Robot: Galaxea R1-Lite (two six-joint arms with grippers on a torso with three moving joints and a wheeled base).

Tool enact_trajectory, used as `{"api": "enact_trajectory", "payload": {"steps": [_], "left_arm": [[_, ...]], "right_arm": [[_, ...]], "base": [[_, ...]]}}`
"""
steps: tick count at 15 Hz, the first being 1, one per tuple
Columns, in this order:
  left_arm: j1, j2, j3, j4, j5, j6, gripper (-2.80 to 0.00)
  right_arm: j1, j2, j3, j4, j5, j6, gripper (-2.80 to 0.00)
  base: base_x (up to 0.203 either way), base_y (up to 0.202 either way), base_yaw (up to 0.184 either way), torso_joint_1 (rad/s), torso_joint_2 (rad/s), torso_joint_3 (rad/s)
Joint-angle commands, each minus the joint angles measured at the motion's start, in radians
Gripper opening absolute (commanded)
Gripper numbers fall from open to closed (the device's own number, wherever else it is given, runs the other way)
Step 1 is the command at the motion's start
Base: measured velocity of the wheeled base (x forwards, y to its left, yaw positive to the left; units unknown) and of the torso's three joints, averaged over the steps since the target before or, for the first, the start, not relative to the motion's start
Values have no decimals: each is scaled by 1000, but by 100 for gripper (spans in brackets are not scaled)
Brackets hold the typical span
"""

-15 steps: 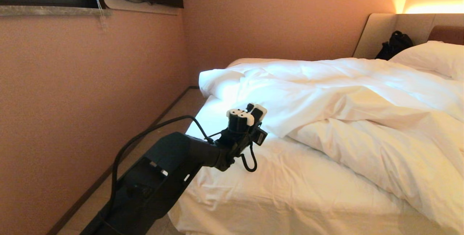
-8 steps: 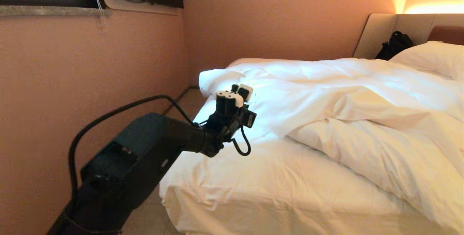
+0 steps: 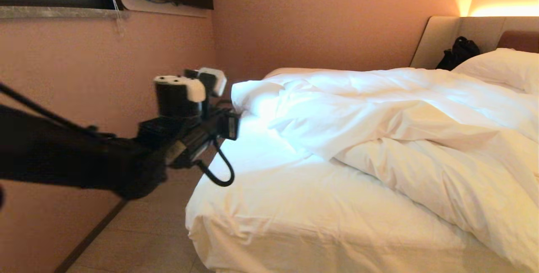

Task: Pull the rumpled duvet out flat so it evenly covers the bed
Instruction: Hold the folded corner of the quilt

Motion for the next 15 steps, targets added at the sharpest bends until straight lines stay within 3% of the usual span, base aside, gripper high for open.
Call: {"api": "enact_trajectory", "payload": {"steps": [1, 3, 6, 10, 15], "left_arm": [[77, -372, 242, -3, 14, -3, -280], [160, -579, 386, 42, 24, -6, -280], [253, -862, 507, 237, 29, -19, -280], [298, -1139, 561, 656, 21, -39, -280], [306, -1256, 607, 692, 36, -118, -280]], "right_arm": [[0, 1, 0, -1, 0, 0, -280], [0, 1, 0, -1, 0, 0, -280], [0, 1, 0, -1, 0, 0, -280], [0, 1, 0, -1, 0, 0, -280], [0, 1, 0, -1, 0, 0, -280]], "base": [[0, 0, 0, 0, 0, 0], [0, 0, 0, 0, 0, 0], [0, 0, 0, 0, 0, 0], [0, 0, 0, 0, 0, 0], [0, 0, 0, 0, 0, 0]]}}
